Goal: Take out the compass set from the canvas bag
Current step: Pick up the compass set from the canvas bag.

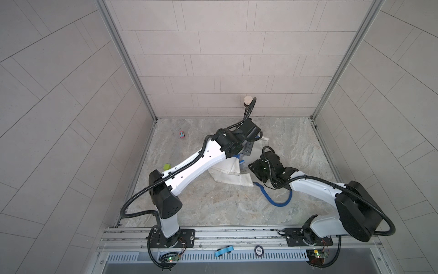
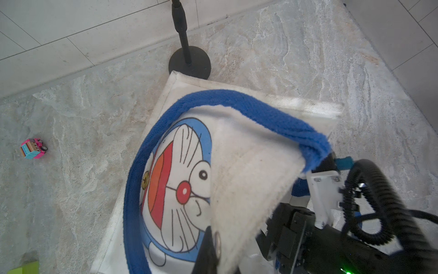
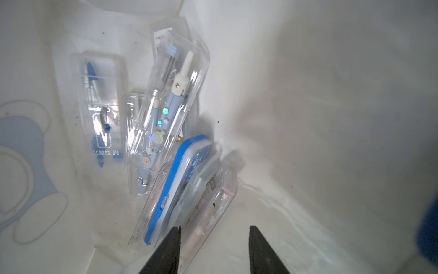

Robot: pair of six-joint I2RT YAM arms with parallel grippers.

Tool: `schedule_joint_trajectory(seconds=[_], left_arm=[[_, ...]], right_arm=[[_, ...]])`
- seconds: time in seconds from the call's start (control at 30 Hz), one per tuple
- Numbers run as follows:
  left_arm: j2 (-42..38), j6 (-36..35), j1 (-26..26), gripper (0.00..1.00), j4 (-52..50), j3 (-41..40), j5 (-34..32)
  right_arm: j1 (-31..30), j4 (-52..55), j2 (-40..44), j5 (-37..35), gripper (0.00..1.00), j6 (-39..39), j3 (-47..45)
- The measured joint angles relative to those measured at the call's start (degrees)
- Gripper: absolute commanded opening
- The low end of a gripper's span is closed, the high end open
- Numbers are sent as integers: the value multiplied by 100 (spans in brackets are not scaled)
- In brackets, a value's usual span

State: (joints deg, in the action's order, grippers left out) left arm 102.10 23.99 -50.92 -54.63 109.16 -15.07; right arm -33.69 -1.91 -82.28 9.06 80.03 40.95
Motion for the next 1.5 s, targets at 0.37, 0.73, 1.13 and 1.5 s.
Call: schedule_joint_trajectory(seconds=[0.37,0.73,1.13,1.5], left_arm=[[0,2,0,0,2,9,199],[0,2,0,0,-2,9,286],[0,68,87,0,-96,9,103],[-68,127,260,0,90,-267,20]], right_arm=[[0,-885,-798,35,53,356,-122],[4,-1864,-1587,92,35,627,144],[-17,-2100,-1414,74,13,428,144],[225,-240,1167,-417,13,-671,184]])
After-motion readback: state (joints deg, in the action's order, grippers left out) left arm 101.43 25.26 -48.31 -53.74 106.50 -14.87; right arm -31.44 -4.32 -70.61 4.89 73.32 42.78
